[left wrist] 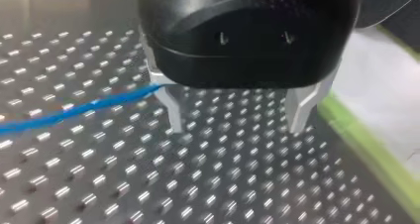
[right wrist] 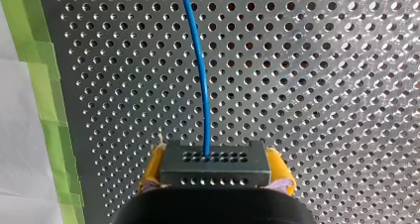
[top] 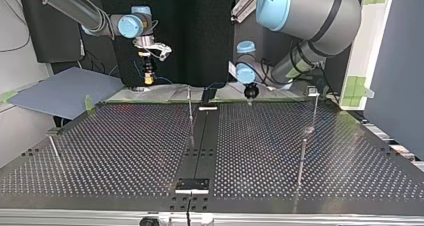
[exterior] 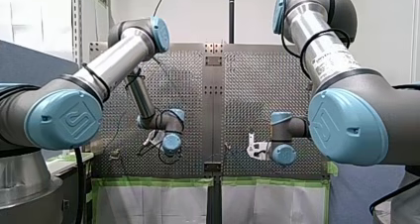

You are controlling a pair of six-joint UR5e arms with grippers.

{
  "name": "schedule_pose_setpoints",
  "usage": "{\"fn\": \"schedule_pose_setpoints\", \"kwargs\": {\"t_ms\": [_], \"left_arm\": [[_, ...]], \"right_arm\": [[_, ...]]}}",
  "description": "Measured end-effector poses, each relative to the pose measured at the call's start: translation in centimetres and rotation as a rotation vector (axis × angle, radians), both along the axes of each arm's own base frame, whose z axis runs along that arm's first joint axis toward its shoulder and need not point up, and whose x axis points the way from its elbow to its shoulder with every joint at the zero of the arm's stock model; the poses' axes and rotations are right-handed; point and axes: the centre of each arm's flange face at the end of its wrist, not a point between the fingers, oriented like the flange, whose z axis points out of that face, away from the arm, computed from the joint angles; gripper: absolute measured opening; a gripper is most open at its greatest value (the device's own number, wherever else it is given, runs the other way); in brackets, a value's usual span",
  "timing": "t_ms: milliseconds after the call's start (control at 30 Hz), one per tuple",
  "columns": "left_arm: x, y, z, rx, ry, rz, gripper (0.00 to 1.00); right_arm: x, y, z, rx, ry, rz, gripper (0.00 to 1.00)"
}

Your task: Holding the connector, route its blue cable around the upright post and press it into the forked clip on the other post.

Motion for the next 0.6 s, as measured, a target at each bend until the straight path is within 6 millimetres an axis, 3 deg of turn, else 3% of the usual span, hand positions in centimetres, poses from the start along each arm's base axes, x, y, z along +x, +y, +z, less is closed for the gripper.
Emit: {"fn": "schedule_pose_setpoints", "kwargs": {"t_ms": [167, 600], "left_arm": [[-0.5, -0.6, -1.3, -0.024, 0.025, -0.025, 0.99], [-1.1, -2.3, -1.5, -0.106, 0.004, -0.041, 0.99]], "right_arm": [[0.0, 0.0, 0.0, 0.0, 0.001, 0.0, 0.0], [0.1, 0.1, 0.0, 0.005, 0.004, 0.002, 0.0]]}}
